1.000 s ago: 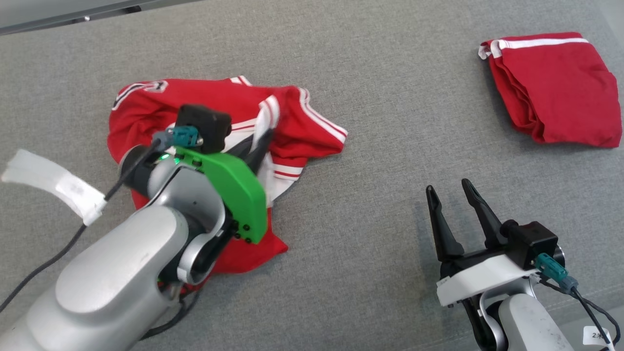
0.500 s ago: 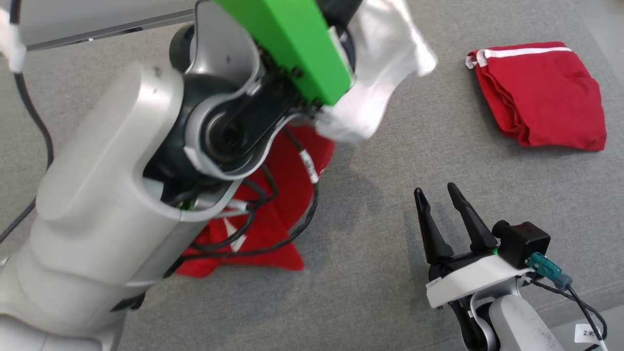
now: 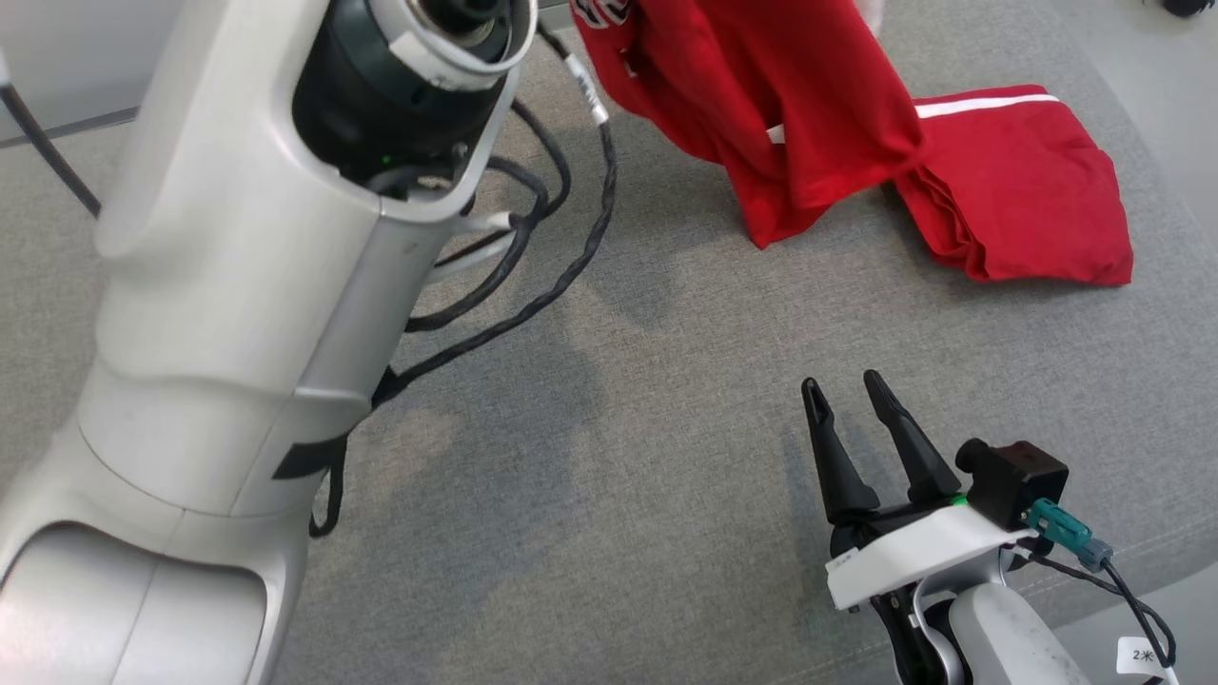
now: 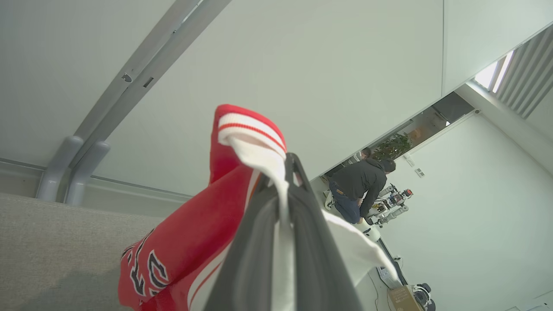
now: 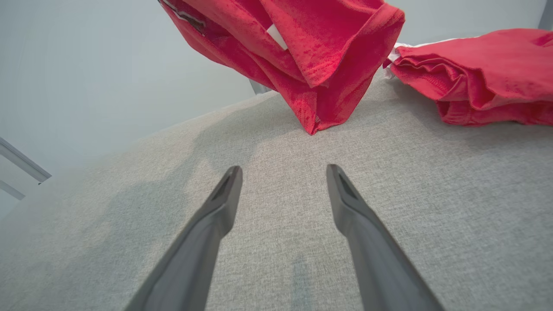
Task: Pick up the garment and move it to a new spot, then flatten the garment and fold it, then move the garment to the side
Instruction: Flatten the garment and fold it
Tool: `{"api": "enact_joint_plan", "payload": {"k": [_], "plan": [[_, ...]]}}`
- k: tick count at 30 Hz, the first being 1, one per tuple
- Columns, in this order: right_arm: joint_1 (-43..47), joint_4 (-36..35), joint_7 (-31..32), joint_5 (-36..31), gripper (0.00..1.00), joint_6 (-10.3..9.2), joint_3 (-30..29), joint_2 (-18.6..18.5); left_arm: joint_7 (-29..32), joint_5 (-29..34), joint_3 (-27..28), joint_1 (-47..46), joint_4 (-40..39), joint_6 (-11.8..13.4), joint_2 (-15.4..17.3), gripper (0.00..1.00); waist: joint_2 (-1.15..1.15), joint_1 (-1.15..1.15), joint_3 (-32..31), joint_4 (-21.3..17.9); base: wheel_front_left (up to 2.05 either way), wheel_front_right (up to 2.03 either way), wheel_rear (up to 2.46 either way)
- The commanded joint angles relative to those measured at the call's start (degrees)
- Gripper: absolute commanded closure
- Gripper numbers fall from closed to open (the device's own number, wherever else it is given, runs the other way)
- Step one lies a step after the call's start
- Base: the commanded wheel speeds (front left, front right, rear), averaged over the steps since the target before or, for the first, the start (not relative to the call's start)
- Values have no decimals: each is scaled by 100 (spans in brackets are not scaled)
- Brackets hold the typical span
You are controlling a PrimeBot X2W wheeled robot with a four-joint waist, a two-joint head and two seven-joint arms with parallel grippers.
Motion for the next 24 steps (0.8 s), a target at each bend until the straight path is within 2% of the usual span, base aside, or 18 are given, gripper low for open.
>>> {"api": "enact_joint_plan", "payload": {"k": [1,5,8,9,10,14,15,17,21,24], "plan": [[53,-2,-17,40,0,-2,19,-15,-180,-43,91,354,131,139,28,100,14,0,20,-22,0,0,0],[99,-2,-17,8,0,-3,29,-17,-543,-128,646,1285,144,62,484,100,14,0,76,-61,0,0,0],[104,9,-17,-57,0,-2,-48,-16,-852,-175,1121,2299,-32,-253,1043,100,14,0,148,-35,0,0,0],[110,15,-17,-90,0,-2,-68,-16,-1022,-80,1258,2619,-99,-432,1316,100,14,0,174,-13,0,0,0],[112,16,-17,-121,0,-2,-79,-13,-1176,-163,1501,2969,-124,-549,1430,100,14,0,202,15,0,0,0],[180,50,-17,-349,0,-2,-226,-18,-1625,-552,2265,4283,-126,-1081,1429,100,14,0,244,267,0,0,0],[180,50,-17,-349,0,-2,-226,-18,-1625,-552,2265,4283,-126,-1081,1429,100,14,0,244,267,0,0,0],[168,61,-17,-485,0,-2,-235,-12,-1810,-759,2598,4763,-149,-1320,1334,100,14,0,251,398,0,0,0],[126,77,-17,-742,0,-2,-340,-19,-1941,-1019,2793,5585,-338,-1783,917,100,14,0,203,680,0,0,0],[148,79,-17,-904,0,-2,-425,-18,-1975,-1091,2737,6137,-599,-2061,730,100,14,0,129,870,0,0,0]]}}
